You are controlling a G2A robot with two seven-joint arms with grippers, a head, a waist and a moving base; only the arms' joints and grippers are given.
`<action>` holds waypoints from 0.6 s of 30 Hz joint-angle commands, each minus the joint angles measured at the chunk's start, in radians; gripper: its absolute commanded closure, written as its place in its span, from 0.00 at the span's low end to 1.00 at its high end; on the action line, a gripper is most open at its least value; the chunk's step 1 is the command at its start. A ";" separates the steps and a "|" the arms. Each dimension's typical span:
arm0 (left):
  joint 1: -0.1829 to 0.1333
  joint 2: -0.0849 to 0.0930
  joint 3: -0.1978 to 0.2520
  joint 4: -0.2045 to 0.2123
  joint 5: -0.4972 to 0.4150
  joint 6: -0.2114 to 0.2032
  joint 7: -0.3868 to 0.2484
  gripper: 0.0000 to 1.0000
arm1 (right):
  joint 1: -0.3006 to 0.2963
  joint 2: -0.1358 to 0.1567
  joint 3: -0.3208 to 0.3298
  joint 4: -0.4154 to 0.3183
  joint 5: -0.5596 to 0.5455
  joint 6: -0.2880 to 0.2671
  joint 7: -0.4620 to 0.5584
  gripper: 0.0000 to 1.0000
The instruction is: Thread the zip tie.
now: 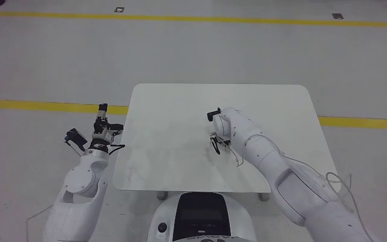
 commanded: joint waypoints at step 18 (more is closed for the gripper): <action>0.000 0.000 0.000 0.000 0.000 0.000 0.000 0.00 | -0.014 0.001 0.027 -0.047 -0.086 0.038 0.003 0.89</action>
